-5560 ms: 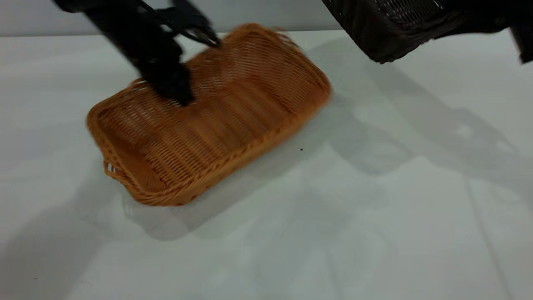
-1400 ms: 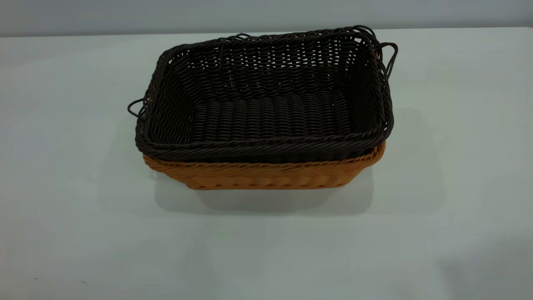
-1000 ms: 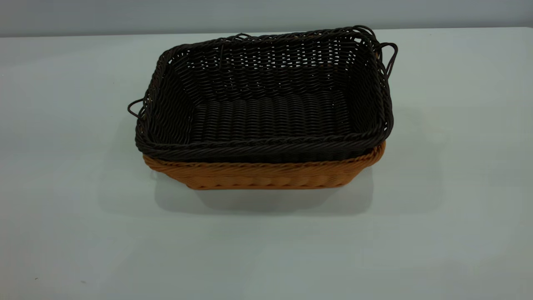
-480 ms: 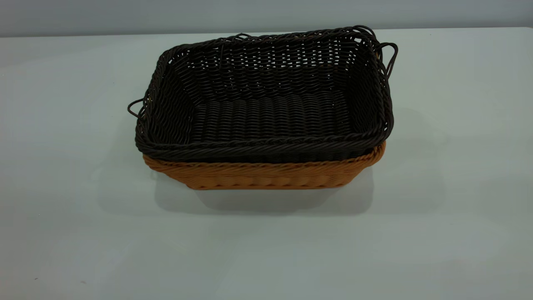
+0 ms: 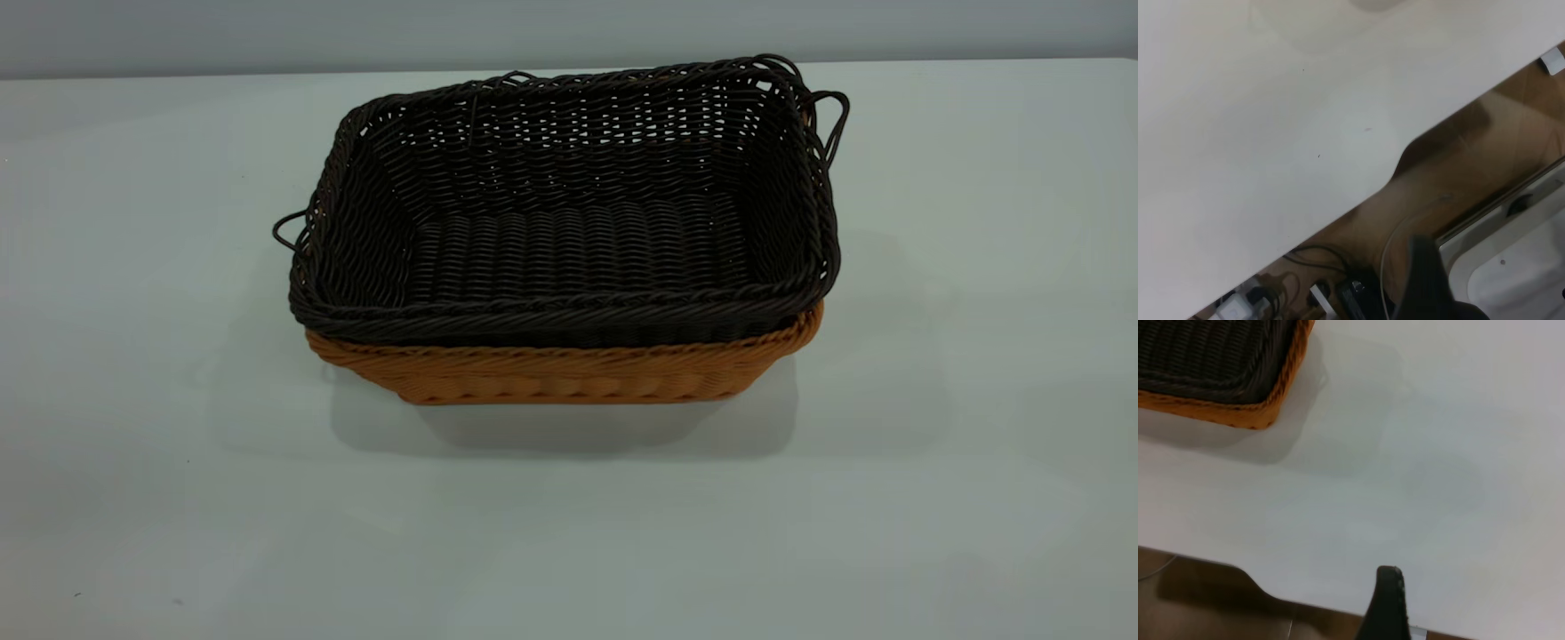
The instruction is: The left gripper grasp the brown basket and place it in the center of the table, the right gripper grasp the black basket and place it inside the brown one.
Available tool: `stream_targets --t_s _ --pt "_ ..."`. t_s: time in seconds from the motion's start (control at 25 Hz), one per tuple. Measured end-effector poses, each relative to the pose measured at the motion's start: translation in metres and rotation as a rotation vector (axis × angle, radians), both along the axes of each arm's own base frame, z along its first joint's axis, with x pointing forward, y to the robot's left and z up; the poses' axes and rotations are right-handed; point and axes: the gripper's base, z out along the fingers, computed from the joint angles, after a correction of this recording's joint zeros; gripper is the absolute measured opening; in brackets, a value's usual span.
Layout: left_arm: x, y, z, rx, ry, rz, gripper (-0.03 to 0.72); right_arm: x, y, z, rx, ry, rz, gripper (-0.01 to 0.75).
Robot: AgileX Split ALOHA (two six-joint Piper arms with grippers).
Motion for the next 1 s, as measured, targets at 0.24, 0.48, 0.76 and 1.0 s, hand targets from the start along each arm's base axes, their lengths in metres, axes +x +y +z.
stream_targets --t_s 0.24,0.48,0.76,1.0 --pt "-0.002 0.006 0.001 -0.014 -0.026 0.107 0.468 -0.001 -0.005 0.000 0.004 -0.016 -0.157 0.580" --pt "-0.013 0.017 0.005 -0.047 -0.126 0.342 0.468 -0.027 -0.007 0.003 0.029 -0.194 -0.205 0.580" --pt "-0.045 0.022 0.006 -0.094 -0.350 0.489 0.467 -0.035 -0.007 0.002 0.042 -0.236 -0.201 0.580" --pt "-0.053 0.022 0.005 -0.101 -0.392 0.508 0.467 -0.035 -0.007 0.002 0.042 -0.236 -0.201 0.580"
